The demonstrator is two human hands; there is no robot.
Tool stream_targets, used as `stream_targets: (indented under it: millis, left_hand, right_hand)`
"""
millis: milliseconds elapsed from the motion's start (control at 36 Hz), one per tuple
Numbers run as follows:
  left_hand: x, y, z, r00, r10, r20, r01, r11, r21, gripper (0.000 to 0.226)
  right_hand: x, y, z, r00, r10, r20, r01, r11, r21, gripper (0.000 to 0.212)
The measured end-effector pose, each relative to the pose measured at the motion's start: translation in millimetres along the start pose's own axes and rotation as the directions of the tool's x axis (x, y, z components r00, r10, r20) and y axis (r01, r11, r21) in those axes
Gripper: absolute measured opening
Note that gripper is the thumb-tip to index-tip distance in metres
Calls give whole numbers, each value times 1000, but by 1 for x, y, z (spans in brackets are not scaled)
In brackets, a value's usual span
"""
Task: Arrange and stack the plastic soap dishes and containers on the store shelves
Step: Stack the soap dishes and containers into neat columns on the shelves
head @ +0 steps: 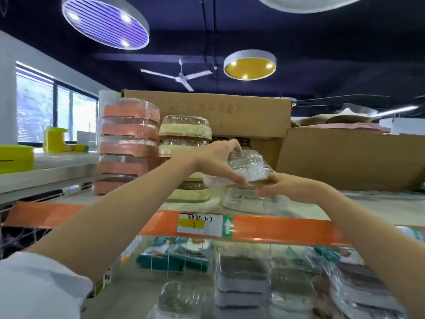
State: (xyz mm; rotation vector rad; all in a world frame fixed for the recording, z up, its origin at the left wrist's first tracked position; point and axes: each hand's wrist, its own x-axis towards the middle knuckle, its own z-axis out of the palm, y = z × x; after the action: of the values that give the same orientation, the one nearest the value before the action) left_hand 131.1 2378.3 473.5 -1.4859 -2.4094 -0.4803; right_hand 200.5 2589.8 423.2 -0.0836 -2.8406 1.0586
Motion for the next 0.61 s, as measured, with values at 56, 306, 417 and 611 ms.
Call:
stream_targets:
  millis: [56,306,417,611]
  left_hand:
    - [10,3,8,1000,-1,19,1,1000,19,81]
    - [46,7,48,999,34,4,-34,999,-40,73]
    - [46,0,62,984,76,-160,-96,988,-120,66]
    - [30,2,65,963,-82,-258,32,980,-194,94]
  right_hand:
    - [4,13,-11,998,-1,-56,8,994,113,74]
    - [12,41,-23,889,29,-457,116,951,287,25]
    - [9,38,-21,928,-13,-373,116,960,255,46]
    - [-1,33,-13,961,-168,-218,217,950,225,65]
